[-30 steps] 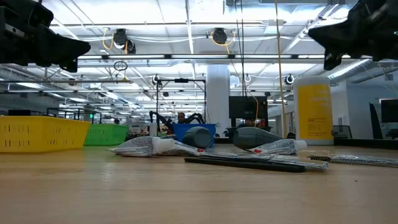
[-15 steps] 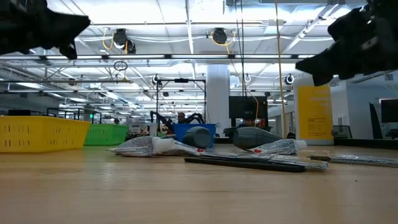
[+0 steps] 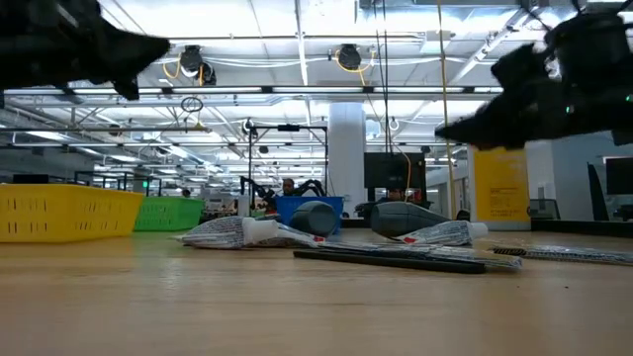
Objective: Pick & Place Travel size toiletries
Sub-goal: Put the blue shaving cream in the yellow basket
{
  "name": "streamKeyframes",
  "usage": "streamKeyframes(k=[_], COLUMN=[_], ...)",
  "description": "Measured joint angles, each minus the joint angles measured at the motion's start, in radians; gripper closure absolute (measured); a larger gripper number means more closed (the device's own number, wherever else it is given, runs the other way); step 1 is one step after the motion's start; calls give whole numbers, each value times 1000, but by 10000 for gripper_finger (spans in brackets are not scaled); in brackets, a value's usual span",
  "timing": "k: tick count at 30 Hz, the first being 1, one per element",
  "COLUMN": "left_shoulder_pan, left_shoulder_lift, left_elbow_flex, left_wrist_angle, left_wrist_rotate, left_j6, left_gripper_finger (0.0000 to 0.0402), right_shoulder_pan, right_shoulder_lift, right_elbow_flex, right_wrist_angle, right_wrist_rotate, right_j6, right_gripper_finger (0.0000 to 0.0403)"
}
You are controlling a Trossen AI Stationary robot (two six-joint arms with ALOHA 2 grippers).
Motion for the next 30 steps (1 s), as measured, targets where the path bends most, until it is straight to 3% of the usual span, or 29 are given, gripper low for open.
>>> streamKeyframes(k=[3, 9, 17, 20, 24, 30], left_shoulder_pan=[0, 26, 31, 36, 41, 50], left_shoulder_lift=[178, 488, 810, 893, 971, 1033], left_elbow_flex=[18, 163, 513, 598, 646, 646], left_wrist_angle=[64, 35, -449, -557, -583, -637], left_wrist_rotate=[-104, -135, -94, -23, 97, 17], left_j6=[-39, -106, -86, -111, -161, -278], left_gripper_finger=[381, 380, 368, 332, 259, 175], right_shoulder_pan=[-1, 0, 1, 2, 2, 2], right_shoulder_lift=[115, 302, 410, 435, 447, 448], right_elbow_flex=[52, 130, 180, 177, 178, 178], right_wrist_angle=[-2, 74, 142, 131, 139, 132], right_wrist_rotate=[-1, -1, 0, 2, 3, 3], right_j6=[24, 31, 66, 93, 96, 103], right_gripper_finger=[399, 399, 399, 399, 399, 399])
